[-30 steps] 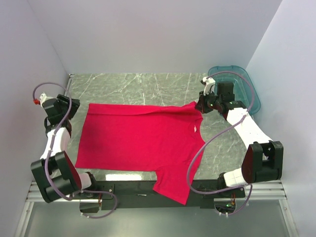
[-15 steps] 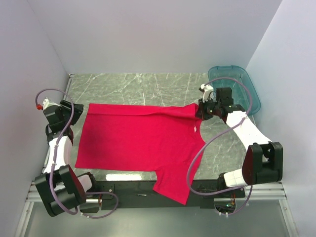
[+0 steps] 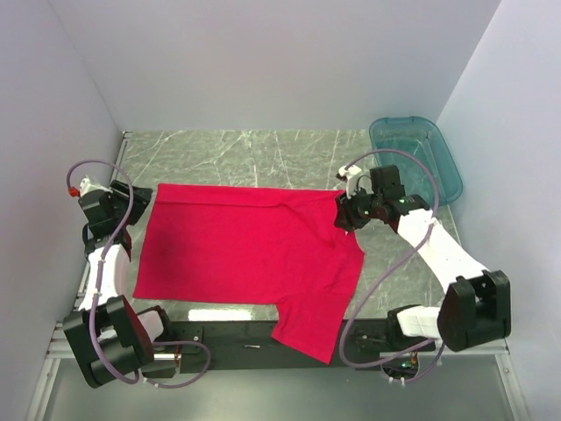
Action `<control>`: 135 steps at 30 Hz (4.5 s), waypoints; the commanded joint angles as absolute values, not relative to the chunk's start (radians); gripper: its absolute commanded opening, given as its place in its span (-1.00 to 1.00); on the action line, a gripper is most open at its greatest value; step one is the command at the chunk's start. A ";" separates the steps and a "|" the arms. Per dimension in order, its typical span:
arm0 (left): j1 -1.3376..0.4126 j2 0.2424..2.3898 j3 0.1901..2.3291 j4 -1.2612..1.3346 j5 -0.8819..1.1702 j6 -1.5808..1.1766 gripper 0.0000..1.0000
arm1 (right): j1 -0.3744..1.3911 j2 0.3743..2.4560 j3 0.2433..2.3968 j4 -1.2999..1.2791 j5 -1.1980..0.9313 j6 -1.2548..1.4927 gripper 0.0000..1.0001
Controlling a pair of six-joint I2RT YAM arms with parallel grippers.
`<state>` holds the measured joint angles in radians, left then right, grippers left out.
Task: Fold and stack the t-shirts
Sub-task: Fold the tshirt
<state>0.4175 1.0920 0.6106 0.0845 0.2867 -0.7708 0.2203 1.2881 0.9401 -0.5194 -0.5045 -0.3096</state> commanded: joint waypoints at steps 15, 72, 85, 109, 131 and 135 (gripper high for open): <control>0.419 0.876 0.591 -0.041 0.491 -0.640 0.21 | 0.313 1.819 1.360 -0.681 -0.523 -0.289 0.06; 0.393 0.839 0.606 -0.106 0.506 -0.603 0.21 | 0.641 1.819 1.332 -0.799 -0.531 -0.511 0.06; 0.397 0.830 0.603 -0.195 0.440 -0.666 0.20 | 0.526 1.531 1.232 -0.788 -0.551 -0.695 0.12; 0.422 1.008 0.670 -0.811 0.104 -0.870 0.03 | 1.287 0.965 0.557 -0.699 -0.537 -1.052 -0.05; 0.422 0.999 0.692 -0.818 0.126 -0.807 0.04 | 1.626 1.124 0.519 -0.598 -0.413 -0.999 -0.22; 0.423 0.996 0.690 -0.818 0.130 -0.804 0.03 | 1.626 1.161 0.515 -0.592 -0.400 -0.997 -0.28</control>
<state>0.4187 0.9989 0.6571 -0.8284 0.1158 -0.8246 1.6199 1.1385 0.5251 -0.6258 -0.4274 -1.0058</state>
